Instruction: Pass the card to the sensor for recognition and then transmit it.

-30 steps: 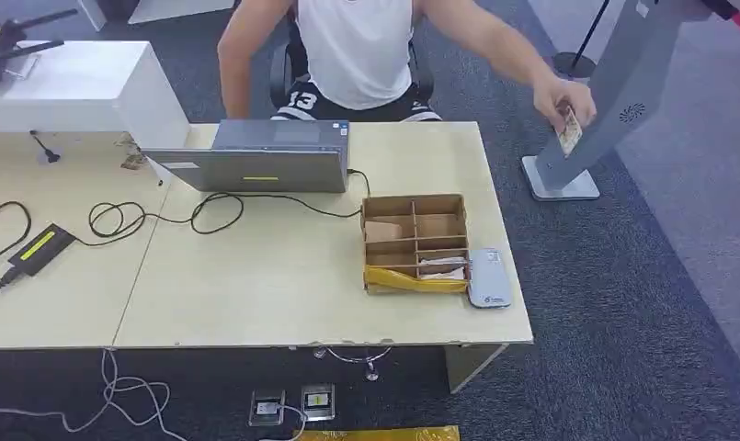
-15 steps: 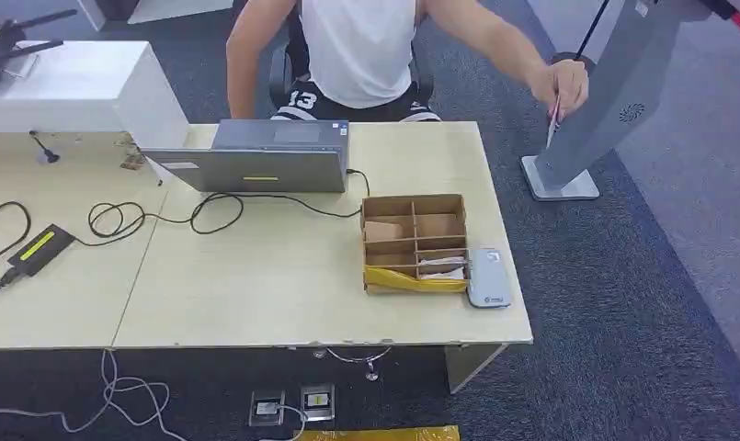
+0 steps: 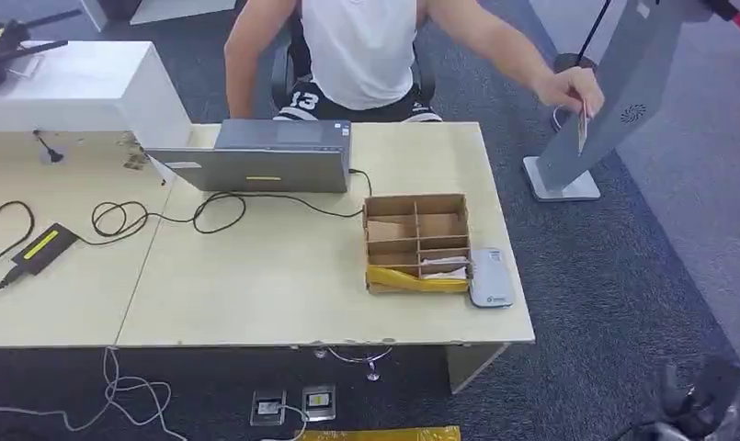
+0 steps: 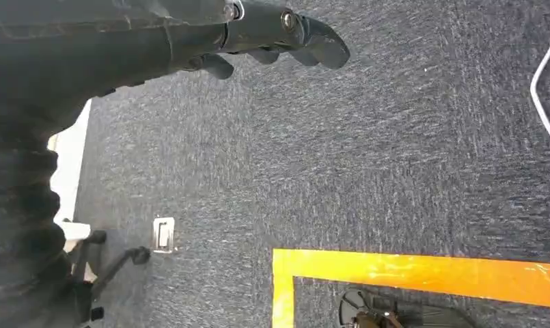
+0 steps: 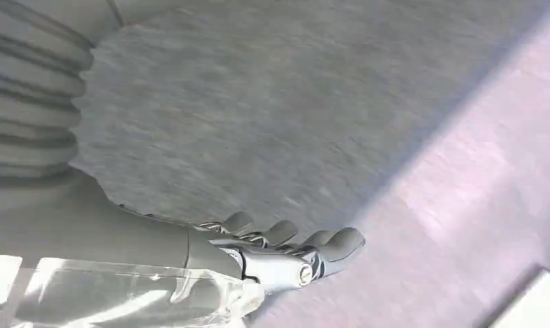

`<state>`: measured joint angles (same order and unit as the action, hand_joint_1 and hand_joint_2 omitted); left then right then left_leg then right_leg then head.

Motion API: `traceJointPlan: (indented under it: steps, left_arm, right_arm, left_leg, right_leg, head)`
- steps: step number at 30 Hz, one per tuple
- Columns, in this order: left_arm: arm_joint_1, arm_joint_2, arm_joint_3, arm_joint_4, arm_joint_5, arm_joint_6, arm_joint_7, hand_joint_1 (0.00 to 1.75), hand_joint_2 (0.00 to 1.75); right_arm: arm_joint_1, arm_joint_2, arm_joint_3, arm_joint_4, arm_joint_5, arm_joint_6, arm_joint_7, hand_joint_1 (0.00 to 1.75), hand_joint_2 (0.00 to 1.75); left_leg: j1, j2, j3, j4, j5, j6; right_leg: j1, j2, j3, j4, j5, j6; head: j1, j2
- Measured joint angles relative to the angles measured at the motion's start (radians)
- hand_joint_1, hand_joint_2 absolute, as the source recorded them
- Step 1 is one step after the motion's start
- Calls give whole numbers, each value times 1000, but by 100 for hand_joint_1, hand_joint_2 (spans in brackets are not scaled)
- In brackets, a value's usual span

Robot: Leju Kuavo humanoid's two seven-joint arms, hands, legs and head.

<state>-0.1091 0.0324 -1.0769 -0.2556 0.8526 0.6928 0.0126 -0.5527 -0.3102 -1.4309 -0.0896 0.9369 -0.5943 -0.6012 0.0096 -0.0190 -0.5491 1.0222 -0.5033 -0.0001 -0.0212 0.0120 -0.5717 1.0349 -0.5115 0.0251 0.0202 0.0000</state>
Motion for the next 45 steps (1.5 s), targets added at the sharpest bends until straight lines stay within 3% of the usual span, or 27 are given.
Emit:
traceJointPlan:
  steps: [7, 11, 17, 21, 23, 24, 25, 26, 27, 28, 29, 30, 31, 32, 33, 35, 37, 39, 40, 45]
  left_arm:
    - [1, 0, 0, 0, 4, 0, -3, 0, 175]
    - [3, -2, 2, 0, 16, 0, -13, 0, 175]
    - [2, -8, 3, 0, 10, 0, -31, 0, 175]
    - [2, -10, 5, 0, 4, 0, -33, 0, 175]
    - [-1, -12, 11, 0, 2, 0, -33, 0, 175]
    - [-2, -12, 11, 0, 2, 0, -33, 0, 175]
    - [-3, -12, 11, 0, 1, 0, -34, 0, 175]
    - [-4, -12, 11, 0, 1, 0, -34, 0, 175]
    - [-1, -12, 12, 0, 1, 0, -34, 0, 175]
    - [8, -12, 11, 0, 2, 0, -34, 0, 175]
    - [14, -12, 11, 0, 2, 0, -34, 0, 175]
    - [16, -12, 11, 0, 2, -1, -34, 0, 175]
    - [16, -11, 11, 0, 4, -2, -34, 0, 175]
    - [18, -6, 11, 2, 5, -3, -34, 0, 175]
    - [8, 0, 11, 2, 5, -4, -34, 0, 175]
    - [-16, -3, 11, -1, 2, -7, -34, 0, 175]
    - [-34, -8, 10, -4, -5, -14, -34, 0, 175]
    - [-32, -12, 8, -9, -12, -20, -31, 0, 175]
    - [-28, -10, 8, -9, -11, -22, -27, 0, 175]
    - [-15, -1, -1, -10, -11, -24, -13, 0, 175]
  right_arm:
    - [-37, -45, -30, 14, 0, 1, -60, 0, 175]
    - [-164, -87, -37, 19, 153, -36, -79, 0, 175]
    - [-433, -111, -10, 26, 556, -97, 40, 0, 175]
    - [-542, -86, 73, 26, 635, -93, 153, 0, 175]
    - [-564, -16, 206, -4, 587, -20, 263, 0, 175]
    - [-549, 7, 273, -44, 475, 87, 378, 0, 175]
    - [-501, 12, 344, -102, 341, 229, 551, 0, 175]
    - [-428, 0, 442, -185, 164, 345, 765, 0, 175]
    - [-352, -31, 551, -282, 18, 403, 987, 0, 175]
    - [-293, -77, 671, -392, -87, 400, 1182, 0, 175]
    - [-255, -141, 808, -527, -148, 370, 1328, 0, 175]
    - [-246, -210, 963, -691, -159, 326, 1334, 0, 175]
    - [-268, -261, 1101, -838, -163, 313, 1321, 0, 175]
    - [-299, -302, 1250, -985, -172, 317, 1305, 0, 175]
    - [-323, -302, 1367, -1075, -174, 319, 1287, 0, 175]
    - [-326, -241, 1584, -1173, -180, 338, 1281, 0, 175]
    - [-313, -216, 1768, -1184, -183, 361, 1266, 0, 175]
    - [-336, -214, 1900, -1201, -169, 392, 1255, 0, 175]
    - [-360, -204, 1958, -1204, -161, 410, 1244, 0, 175]
    - [-408, -131, 2206, -1189, -130, 439, 1190, 0, 175]
  left_leg:
    - [0, 0, -2, 0, 0, 0]
    - [-1, 2, -3, 0, 1, 0]
    - [-3, -1, -4, 0, 6, 1]
    - [-1, -6, -6, 0, 7, 1]
    - [0, -3, -1, 1, 7, -1]
    - [1, -1, 1, 1, 6, -1]
    - [2, 0, 7, 2, 5, -1]
    - [2, -1, 9, 4, 6, 2]
    - [1, -3, 7, 11, 6, 4]
    - [-7, -3, -4, 8, 8, 6]
    - [-20, -2, -29, 6, 9, 8]
    - [-33, 2, -61, 7, 10, 9]
    - [-40, 16, -69, 6, 9, 9]
    - [-39, 35, -68, 5, 1, 4]
    - [-31, 49, -55, 4, -3, 4]
    - [-14, 51, -32, 6, -5, 2]
    - [-11, 29, -23, 7, 3, 7]
    - [-11, -8, -31, 7, 17, 2]
    - [-10, -14, -35, 7, 20, -1]
    - [-5, -17, -36, 7, 20, -2]
  right_leg:
    - [0, 0, -1, 1, 0, 0]
    - [-2, 2, -2, 2, 1, 1]
    - [-3, -1, -3, 2, 4, 2]
    - [-2, -6, -2, 3, 4, 2]
    - [0, -2, -6, 2, 4, 1]
    - [1, 0, -5, 1, 4, 1]
    - [3, 1, -1, -3, 4, 1]
    - [4, 0, 1, -6, 2, 5]
    - [0, -2, 0, -6, 3, 7]
    - [-7, -5, -4, 0, 3, 8]
    - [-18, -7, -17, 16, 5, 11]
    - [-32, -2, -41, 30, 5, 11]
    - [-41, 15, -58, 42, 6, 11]
    - [-40, 36, -62, 37, 7, 10]
    - [-33, 50, -55, 29, 8, 8]
    - [-15, 51, -34, 21, 9, 5]
    - [-12, 27, -27, 19, 5, 5]
    - [-12, -9, -34, 21, 7, 3]
    - [-11, -15, -36, 21, 9, 1]
    - [-6, -18, -36, 21, 8, 0]
  head:
    - [-1, 0]
    - [-1, 0]
    - [-1, 0]
    - [0, 0]
    - [-2, 0]
    - [0, 0]
    - [-8, 0]
    - [-13, 0]
    - [-8, 0]
    - [2, 0]
    - [3, 0]
    - [7, 0]
    - [7, 0]
    - [2, 0]
    - [-10, 0]
    - [-11, 0]
    - [-16, 0]
    - [-10, 0]
    - [-10, 0]
    - [-11, 0]
